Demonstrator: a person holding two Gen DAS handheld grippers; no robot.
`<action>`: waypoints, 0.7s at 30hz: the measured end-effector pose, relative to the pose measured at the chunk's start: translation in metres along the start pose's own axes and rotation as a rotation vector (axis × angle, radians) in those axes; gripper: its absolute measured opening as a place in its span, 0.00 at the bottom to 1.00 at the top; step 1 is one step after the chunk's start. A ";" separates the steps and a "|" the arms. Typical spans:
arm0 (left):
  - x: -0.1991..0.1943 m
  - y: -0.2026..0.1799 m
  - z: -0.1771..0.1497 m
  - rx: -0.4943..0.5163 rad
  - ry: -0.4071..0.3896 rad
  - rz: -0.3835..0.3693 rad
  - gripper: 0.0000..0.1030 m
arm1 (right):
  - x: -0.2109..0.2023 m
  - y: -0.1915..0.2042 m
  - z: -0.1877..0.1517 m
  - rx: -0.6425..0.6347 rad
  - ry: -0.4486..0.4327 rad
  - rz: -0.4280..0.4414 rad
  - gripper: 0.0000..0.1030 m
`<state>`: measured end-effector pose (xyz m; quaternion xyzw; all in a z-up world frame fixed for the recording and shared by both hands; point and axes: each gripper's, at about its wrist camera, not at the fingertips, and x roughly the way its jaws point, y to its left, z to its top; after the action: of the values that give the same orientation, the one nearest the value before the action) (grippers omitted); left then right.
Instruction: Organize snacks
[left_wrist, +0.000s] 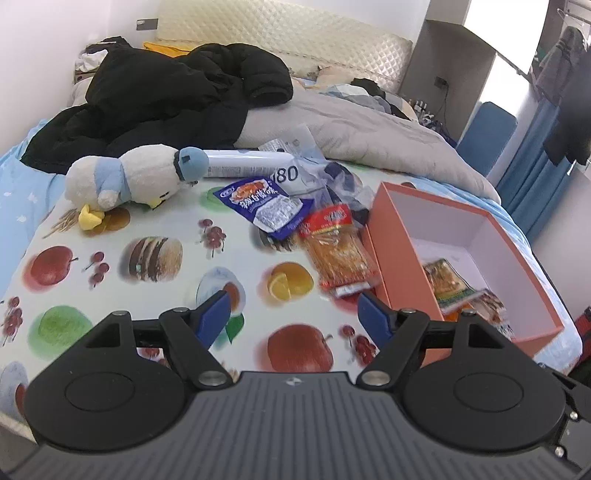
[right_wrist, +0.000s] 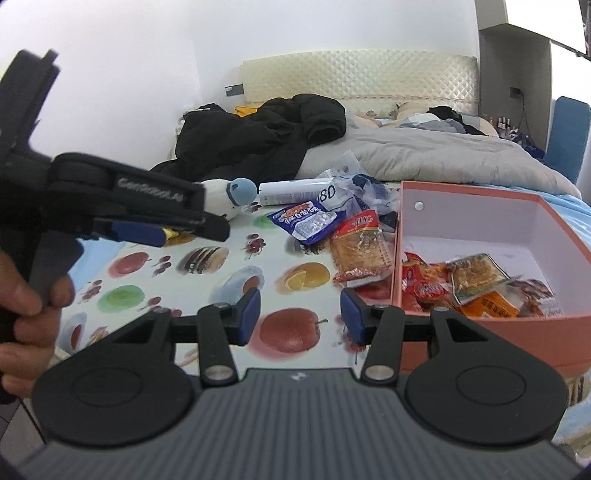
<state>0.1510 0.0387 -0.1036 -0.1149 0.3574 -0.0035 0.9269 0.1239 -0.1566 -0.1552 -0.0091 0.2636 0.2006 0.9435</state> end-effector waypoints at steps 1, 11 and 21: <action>0.005 0.002 0.002 -0.005 -0.001 0.003 0.78 | 0.005 0.001 0.001 -0.006 0.000 0.001 0.49; 0.053 0.043 0.033 -0.049 0.028 0.041 0.81 | 0.055 0.008 0.017 -0.024 0.016 0.029 0.49; 0.143 0.081 0.056 -0.125 0.113 -0.026 0.81 | 0.131 0.010 0.027 -0.044 0.064 -0.057 0.76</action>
<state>0.2885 0.1166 -0.1752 -0.1769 0.4071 0.0004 0.8961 0.2356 -0.0950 -0.1965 -0.0436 0.2889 0.1789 0.9395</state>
